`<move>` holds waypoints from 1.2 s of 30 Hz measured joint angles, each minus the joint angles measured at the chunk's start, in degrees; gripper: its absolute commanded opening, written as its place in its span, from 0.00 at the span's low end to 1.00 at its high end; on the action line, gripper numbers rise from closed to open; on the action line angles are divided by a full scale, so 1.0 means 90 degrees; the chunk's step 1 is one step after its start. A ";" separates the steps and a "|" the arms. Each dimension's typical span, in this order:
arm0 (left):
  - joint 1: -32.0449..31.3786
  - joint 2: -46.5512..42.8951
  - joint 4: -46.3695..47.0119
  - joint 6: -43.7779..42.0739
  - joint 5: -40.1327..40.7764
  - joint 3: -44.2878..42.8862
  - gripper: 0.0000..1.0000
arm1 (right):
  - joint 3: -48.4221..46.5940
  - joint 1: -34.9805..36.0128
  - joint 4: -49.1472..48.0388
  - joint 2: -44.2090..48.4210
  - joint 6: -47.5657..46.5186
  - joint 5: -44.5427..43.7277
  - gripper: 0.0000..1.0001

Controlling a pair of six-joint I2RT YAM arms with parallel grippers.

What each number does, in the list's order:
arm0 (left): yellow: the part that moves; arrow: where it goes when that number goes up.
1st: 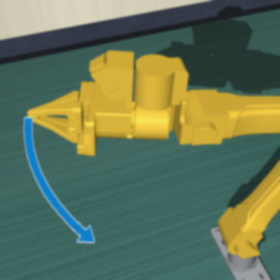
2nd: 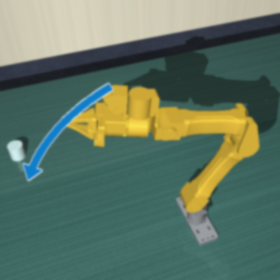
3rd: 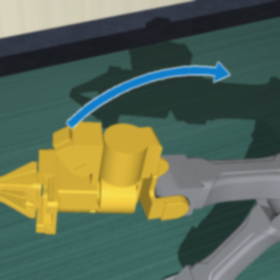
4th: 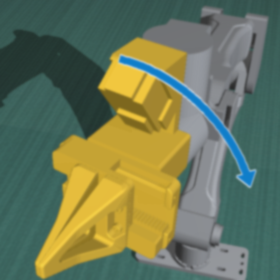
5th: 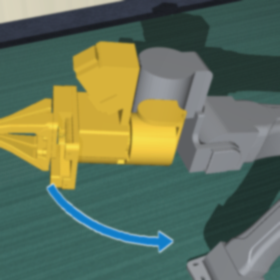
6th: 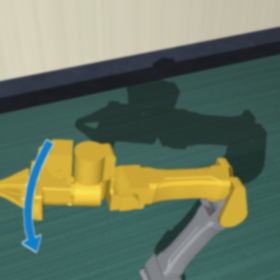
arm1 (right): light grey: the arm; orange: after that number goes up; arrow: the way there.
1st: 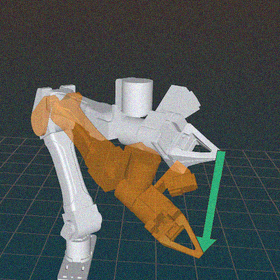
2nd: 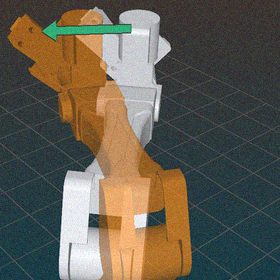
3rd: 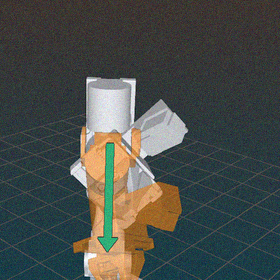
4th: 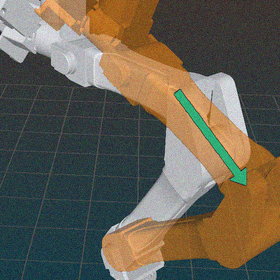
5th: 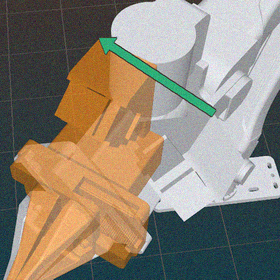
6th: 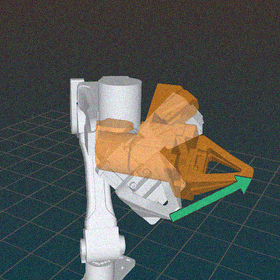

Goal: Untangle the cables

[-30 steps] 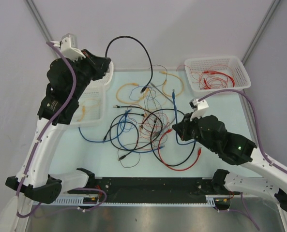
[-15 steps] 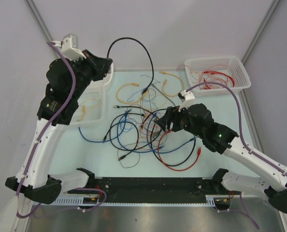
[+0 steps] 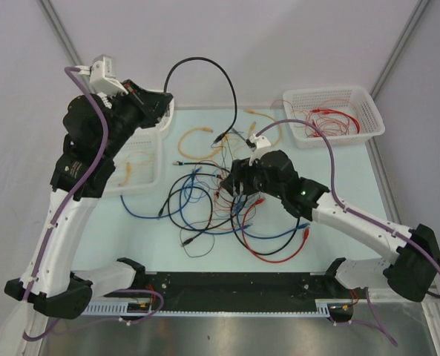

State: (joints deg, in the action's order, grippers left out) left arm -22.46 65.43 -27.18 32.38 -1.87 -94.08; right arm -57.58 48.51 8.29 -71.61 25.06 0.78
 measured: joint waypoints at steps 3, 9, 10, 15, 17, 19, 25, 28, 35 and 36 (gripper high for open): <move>0.0000 -0.0029 0.0000 0.0024 -0.0039 0.0002 0.00 | -0.0090 -0.0107 -0.0204 -0.0362 -0.0039 0.0005 0.50; 0.0000 -0.0070 -0.0005 0.0051 -0.0136 0.0056 0.00 | -0.0282 -0.0257 -0.0627 -0.0991 -0.0044 0.0245 0.26; 0.0000 -0.0083 -0.0012 0.0063 -0.0148 0.0080 0.00 | -0.0304 -0.0272 -0.0670 -0.1052 -0.0036 0.0299 0.22; 0.0000 -0.0153 -0.0051 0.0063 -0.0151 0.0146 0.00 | -0.0432 -0.0299 -0.0738 -0.1124 -0.0039 0.0454 0.00; 0.0000 -0.0180 -0.0066 0.0061 -0.0124 0.0151 0.00 | -0.0542 -0.0318 -0.0597 -0.1027 -0.0049 0.0471 0.00; -0.0002 -0.0214 -0.0114 0.0036 -0.0017 0.0151 0.00 | -0.0780 -0.0335 -0.0301 -0.0838 -0.0104 0.0432 0.00; 0.0000 -0.0253 -0.0308 0.0012 0.0323 0.0177 0.00 | -0.3096 -0.0313 0.1032 -0.0138 -0.0627 -0.0078 0.00; 0.0000 -0.0236 -0.0338 0.0015 0.0391 0.0272 0.00 | -0.4728 -0.0299 0.1501 0.0027 -0.0884 -0.0352 0.00; 0.0000 -0.0136 -0.0420 0.0010 0.0539 0.0406 0.00 | -0.7159 -0.0177 0.2251 -0.0015 -0.1319 -0.0906 0.00; 0.0000 -0.0126 -0.0440 0.0007 0.0563 0.0408 0.00 | -0.7254 -0.0155 0.2290 -0.0015 -0.1355 -0.0967 0.00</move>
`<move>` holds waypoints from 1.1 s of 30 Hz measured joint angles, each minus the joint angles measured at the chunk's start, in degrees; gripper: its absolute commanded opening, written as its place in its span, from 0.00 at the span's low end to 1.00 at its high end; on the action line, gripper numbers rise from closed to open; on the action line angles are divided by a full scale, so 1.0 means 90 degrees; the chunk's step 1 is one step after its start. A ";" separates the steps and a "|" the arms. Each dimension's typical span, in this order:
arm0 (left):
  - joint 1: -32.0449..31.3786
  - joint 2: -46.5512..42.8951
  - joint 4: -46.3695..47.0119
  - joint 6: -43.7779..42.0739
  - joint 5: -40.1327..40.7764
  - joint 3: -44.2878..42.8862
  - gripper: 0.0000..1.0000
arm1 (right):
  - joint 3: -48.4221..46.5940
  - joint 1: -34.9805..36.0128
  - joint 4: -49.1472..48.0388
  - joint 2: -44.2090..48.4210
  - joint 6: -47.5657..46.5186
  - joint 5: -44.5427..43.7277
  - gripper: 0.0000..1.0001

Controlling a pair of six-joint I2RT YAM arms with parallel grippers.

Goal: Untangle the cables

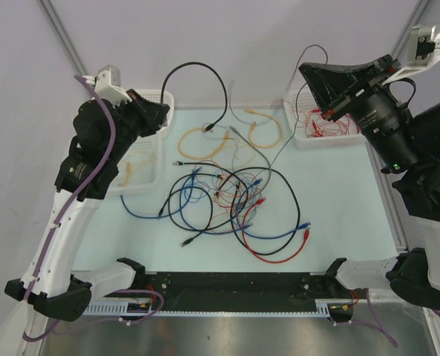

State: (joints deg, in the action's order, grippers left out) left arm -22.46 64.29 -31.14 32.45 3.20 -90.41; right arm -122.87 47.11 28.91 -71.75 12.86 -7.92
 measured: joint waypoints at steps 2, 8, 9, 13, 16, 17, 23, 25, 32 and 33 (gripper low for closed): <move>0.0000 0.0010 -0.0039 -0.0017 0.0085 0.0000 0.00 | -0.0119 0.0041 0.0080 -0.0010 -0.0078 -0.0117 0.00; 0.0005 0.0012 -0.0270 -0.0170 0.0466 0.0000 0.00 | 0.0546 0.0039 0.0143 0.0058 -0.0109 -0.0367 0.00; 0.0005 0.0012 -0.0321 -0.0189 0.0534 -0.0007 0.00 | 0.0789 0.0017 0.0153 0.0073 -0.0107 -0.0401 0.00; 0.0107 0.0155 -0.0537 -0.0287 0.0799 -0.0243 0.00 | 0.1464 -0.0107 0.0255 0.0087 -0.0090 -0.0454 0.00; 0.0350 0.0391 -0.0641 -0.0333 0.0908 -0.0605 0.00 | 0.2025 -0.0223 0.0272 0.0287 -0.0019 -0.0478 0.00; 0.0418 0.0459 -0.0651 -0.0335 0.0947 -0.0709 0.00 | 0.2195 -0.0248 0.0270 0.0376 0.0010 -0.0481 0.00; 0.0874 0.1120 -0.0753 -0.0444 0.1251 -0.1734 0.00 | 0.3347 -0.0437 0.0189 0.1088 0.0277 -0.0457 0.00; 0.1105 0.1433 -0.0770 -0.0461 0.1319 -0.2091 0.00 | 0.3626 -0.0478 0.0109 0.1217 0.0359 -0.0442 0.00; 0.2293 0.2450 -0.0799 -0.0308 0.1151 -0.2324 0.00 | 0.4308 -0.0614 0.0046 0.1239 0.0610 -0.0240 0.00; 0.2499 0.2618 -0.0767 -0.0243 0.1056 -0.2295 0.00 | 0.4369 -0.0646 0.0046 0.1212 0.0627 -0.0199 0.00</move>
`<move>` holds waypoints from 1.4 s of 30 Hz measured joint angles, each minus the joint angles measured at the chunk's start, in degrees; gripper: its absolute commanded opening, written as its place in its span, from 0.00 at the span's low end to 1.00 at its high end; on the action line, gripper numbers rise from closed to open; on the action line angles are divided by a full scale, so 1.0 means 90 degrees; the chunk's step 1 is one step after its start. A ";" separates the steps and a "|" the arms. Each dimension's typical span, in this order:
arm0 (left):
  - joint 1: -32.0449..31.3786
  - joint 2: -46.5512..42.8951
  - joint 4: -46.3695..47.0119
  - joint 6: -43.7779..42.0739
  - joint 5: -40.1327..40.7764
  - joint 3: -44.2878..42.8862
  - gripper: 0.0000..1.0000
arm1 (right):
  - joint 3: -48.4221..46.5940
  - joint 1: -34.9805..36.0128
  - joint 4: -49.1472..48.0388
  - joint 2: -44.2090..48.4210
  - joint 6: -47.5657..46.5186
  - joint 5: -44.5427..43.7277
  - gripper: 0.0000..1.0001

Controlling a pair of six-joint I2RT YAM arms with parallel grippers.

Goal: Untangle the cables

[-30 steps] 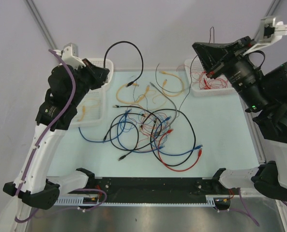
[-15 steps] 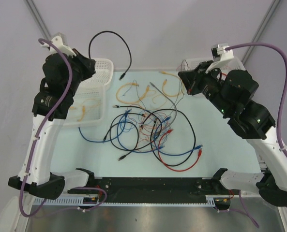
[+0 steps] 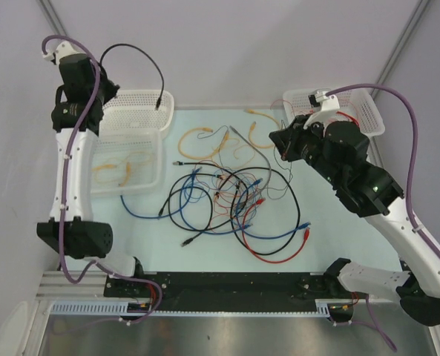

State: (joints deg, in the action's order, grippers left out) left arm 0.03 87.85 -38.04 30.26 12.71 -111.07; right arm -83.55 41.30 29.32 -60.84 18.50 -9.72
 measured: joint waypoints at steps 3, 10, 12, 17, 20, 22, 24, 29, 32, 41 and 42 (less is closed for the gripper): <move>0.0566 0.0437 0.0092 0.0325 -0.0301 0.0287 0.00 | 0.0087 -0.0087 -0.0039 -0.0146 0.0097 0.0182 0.00; 0.1073 0.1428 0.0593 0.0884 -0.0753 0.0651 0.00 | 0.0296 -0.0240 -0.0143 -0.0447 0.0226 0.0549 0.00; 0.1115 0.1792 0.0697 0.0986 -0.0879 0.0588 0.00 | 0.0389 -0.0304 -0.0189 -0.0568 0.0279 0.0670 0.00; 0.1161 0.2565 0.0772 0.1144 -0.1073 0.0321 0.17 | 0.0559 -0.0396 -0.0240 -0.0843 0.0338 0.0852 0.00; 0.1171 0.2810 0.0780 0.1141 -0.1110 0.0146 0.59 | 0.0602 -0.0415 -0.0255 -0.0954 0.0379 0.0896 0.00; 0.1183 0.2839 0.0780 0.1151 -0.1110 0.0087 0.73 | 0.0619 -0.0440 -0.0262 -0.0981 0.0401 0.0918 0.00; 0.1209 0.2839 0.0780 0.1163 -0.1124 0.0000 0.91 | 0.0619 -0.0449 -0.0294 -0.0998 0.0423 0.0962 0.00; 0.1304 0.2715 0.0833 0.1219 -0.1290 -0.0141 1.00 | 0.0619 -0.0466 -0.0437 -0.1003 0.0471 0.1122 0.00; 0.1285 0.2222 0.0998 0.1350 -0.1557 0.0272 1.00 | 0.0619 -0.0466 -0.0515 -0.1010 0.0522 0.1200 0.00; -0.1073 -0.1877 0.3551 0.1377 -0.2518 0.4039 1.00 | 0.0619 -0.0478 -0.0899 -0.1013 0.0794 0.1523 0.00; -0.1455 -0.2327 0.3966 0.1345 -0.2737 0.4561 1.00 | 0.0619 -0.0476 -0.0925 -0.1008 0.0843 0.1549 0.00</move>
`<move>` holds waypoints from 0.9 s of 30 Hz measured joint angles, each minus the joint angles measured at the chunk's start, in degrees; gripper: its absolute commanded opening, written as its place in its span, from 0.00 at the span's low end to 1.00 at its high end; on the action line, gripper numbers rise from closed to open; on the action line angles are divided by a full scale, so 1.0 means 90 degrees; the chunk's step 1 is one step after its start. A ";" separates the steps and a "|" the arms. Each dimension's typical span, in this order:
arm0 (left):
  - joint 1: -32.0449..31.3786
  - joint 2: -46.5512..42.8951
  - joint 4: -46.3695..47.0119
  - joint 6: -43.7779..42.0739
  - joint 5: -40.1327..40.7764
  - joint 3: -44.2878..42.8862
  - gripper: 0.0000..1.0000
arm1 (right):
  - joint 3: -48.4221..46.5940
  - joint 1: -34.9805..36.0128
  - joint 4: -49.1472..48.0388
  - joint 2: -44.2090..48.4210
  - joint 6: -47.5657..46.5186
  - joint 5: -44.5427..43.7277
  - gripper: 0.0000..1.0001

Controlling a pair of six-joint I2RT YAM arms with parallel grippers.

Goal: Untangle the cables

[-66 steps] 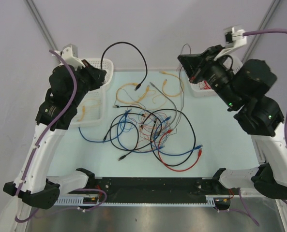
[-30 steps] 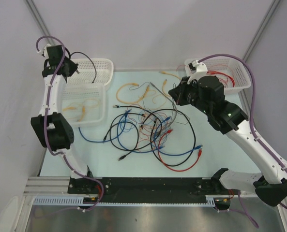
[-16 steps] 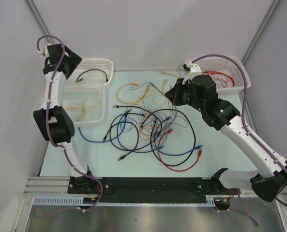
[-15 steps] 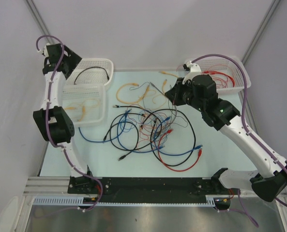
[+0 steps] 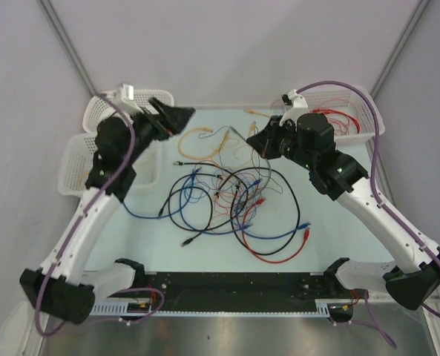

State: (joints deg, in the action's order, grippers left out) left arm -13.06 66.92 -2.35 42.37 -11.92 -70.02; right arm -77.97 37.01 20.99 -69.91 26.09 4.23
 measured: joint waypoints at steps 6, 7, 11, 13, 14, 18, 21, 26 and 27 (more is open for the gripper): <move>-0.1821 -0.0882 0.1571 -0.0792 -0.0680 0.1617 1.00 | 0.0000 -0.0002 -0.0024 0.0158 0.0299 0.0117 0.00; -0.2089 -0.0804 0.1647 -0.0925 -0.0702 0.1715 1.00 | 0.0000 -0.0002 -0.0032 0.0219 0.0362 0.0143 0.00; -0.2975 -0.0432 0.1880 -0.1464 -0.0605 0.2331 1.00 | 0.0000 0.0000 -0.0143 0.0457 0.0692 0.0359 0.00; -0.3181 -0.0180 0.2081 -0.1695 -0.0515 0.2589 1.00 | 0.0000 0.0000 -0.0214 0.0546 0.0894 0.0512 0.00; -0.3237 -0.0012 0.2169 -0.1775 -0.0483 0.2664 1.00 | 0.0000 0.0000 -0.0245 0.0585 0.0998 0.0607 0.00; -0.3366 0.0704 0.2674 -0.1921 -0.0347 0.2764 1.00 | 0.0000 -0.0002 -0.0333 0.0690 0.1358 0.0937 0.00; -0.3395 0.1032 0.3021 -0.1967 -0.0291 0.2773 1.00 | 0.0000 -0.0005 -0.0391 0.0733 0.1625 0.1183 0.00; -0.3410 0.1741 0.3376 -0.2108 -0.0187 0.2472 1.00 | 0.0000 -0.0015 -0.0486 0.0736 0.1984 0.1513 0.00; -0.3410 0.1858 0.3419 -0.2108 -0.0185 0.2414 1.00 | 0.0000 -0.0015 -0.0493 0.0736 0.2018 0.1554 0.00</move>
State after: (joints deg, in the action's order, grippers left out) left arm -43.75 83.64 28.42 23.40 -13.58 -48.29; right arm -77.97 36.88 16.56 -63.29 44.25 18.22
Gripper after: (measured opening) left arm 0.996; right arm 0.012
